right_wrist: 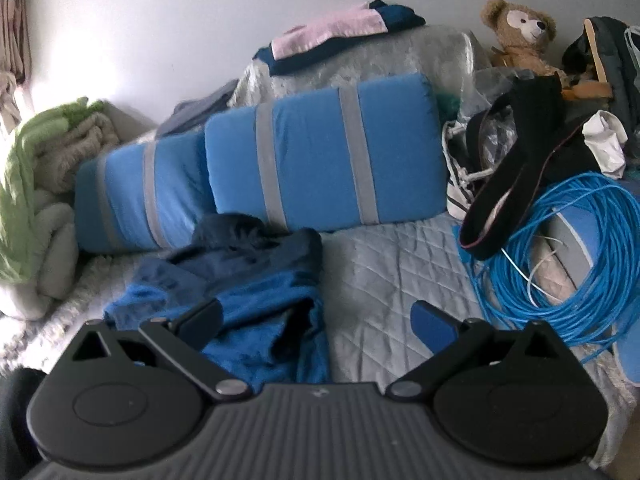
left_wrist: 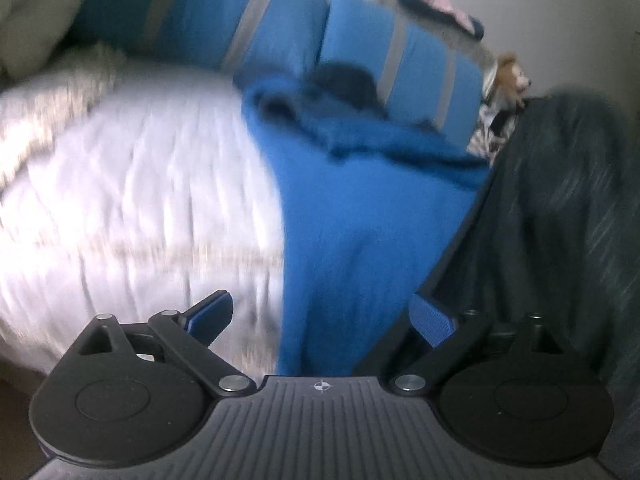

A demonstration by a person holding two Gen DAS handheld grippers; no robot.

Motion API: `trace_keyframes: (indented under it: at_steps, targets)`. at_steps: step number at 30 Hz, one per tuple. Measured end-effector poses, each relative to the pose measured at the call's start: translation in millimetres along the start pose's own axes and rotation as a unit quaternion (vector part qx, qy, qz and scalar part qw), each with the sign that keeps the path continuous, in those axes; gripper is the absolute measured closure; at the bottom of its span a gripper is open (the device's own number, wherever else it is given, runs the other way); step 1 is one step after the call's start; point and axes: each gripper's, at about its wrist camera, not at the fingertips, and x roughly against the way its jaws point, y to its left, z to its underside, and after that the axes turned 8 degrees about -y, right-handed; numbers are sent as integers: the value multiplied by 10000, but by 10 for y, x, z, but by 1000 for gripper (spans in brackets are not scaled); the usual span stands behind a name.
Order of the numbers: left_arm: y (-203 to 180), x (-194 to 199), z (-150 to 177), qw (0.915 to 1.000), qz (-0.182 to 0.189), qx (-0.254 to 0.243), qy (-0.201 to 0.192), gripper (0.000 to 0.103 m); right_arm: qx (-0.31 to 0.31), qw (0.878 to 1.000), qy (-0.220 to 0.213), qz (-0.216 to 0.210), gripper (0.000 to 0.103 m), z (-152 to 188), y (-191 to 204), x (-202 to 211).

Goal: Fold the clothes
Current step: 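Grasp the blue fleece hoodie edge with the left gripper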

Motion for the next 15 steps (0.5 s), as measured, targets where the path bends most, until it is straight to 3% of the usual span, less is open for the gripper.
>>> trace_keyframes:
  at_steps: [4,8,12,15]
  targets:
    - [122,-150,227,9996,151,187,150,19,447,9989,150,46,0,121,78,-25]
    - [135,-305,361,9992,83,91,388,47,825,9963,237,-43,0,235,170,-59]
    - [121,-444,405,9988,15,66,483,58,991,9946,258,-149,0,303,205,-76]
    - [133,-467,378,9984,-87,145,538,81,951,9951,233,-154,0,330,150,-60]
